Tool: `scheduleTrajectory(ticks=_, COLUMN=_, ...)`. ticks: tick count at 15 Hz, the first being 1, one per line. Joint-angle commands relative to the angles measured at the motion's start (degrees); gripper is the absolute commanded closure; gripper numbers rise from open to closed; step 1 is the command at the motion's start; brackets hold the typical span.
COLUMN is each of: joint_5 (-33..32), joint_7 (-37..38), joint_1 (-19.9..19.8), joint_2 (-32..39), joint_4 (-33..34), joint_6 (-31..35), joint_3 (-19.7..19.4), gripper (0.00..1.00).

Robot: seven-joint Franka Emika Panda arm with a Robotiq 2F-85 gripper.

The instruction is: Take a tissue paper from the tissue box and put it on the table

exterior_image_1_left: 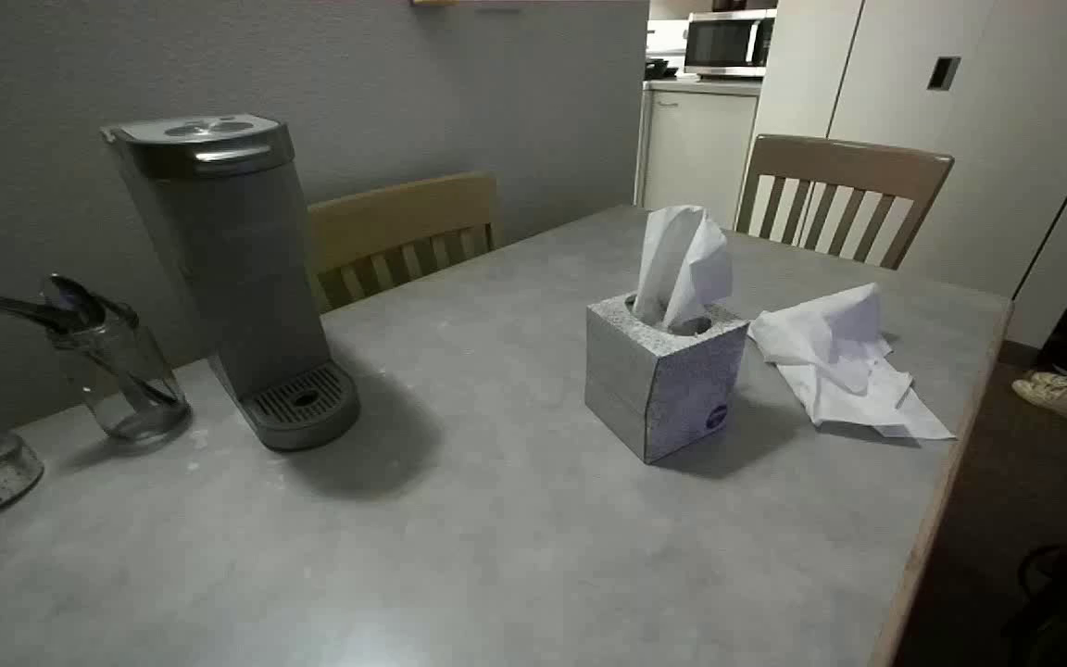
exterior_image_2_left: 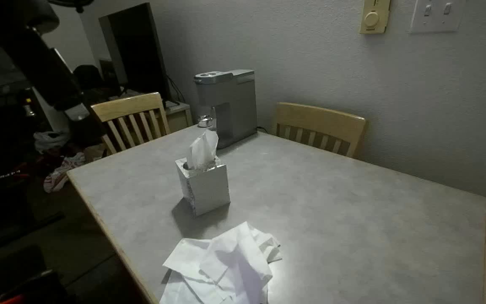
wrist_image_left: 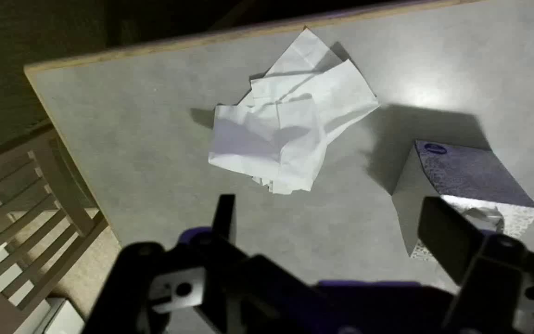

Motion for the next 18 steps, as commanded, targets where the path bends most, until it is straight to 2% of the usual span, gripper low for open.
scheduleTrajectory(ticks=1, joint_5=-0.1, joint_7=0.1, joint_1=0.2, joint_2=0.0, joint_4=-0.5, joint_6=-0.3, joint_3=-0.1, gripper=0.0)
scheduleTrajectory(ticks=10, joint_5=-0.4, joint_7=0.5, joint_1=0.0, joint_2=1.0, joint_4=-0.7, joint_6=0.7, joint_3=0.1, gripper=0.0)
scheduleTrajectory(ticks=13, joint_5=-1.0, joint_7=3.6, joint_1=-0.9, joint_2=4.5, joint_4=0.9, joint_6=4.6, joint_3=1.4, gripper=0.0)
scheduleTrajectory(ticks=18, joint_5=2.1, joint_7=6.8, joint_1=1.3, joint_2=14.5, joint_4=4.9, joint_6=14.5, joint_3=1.8, gripper=0.0)
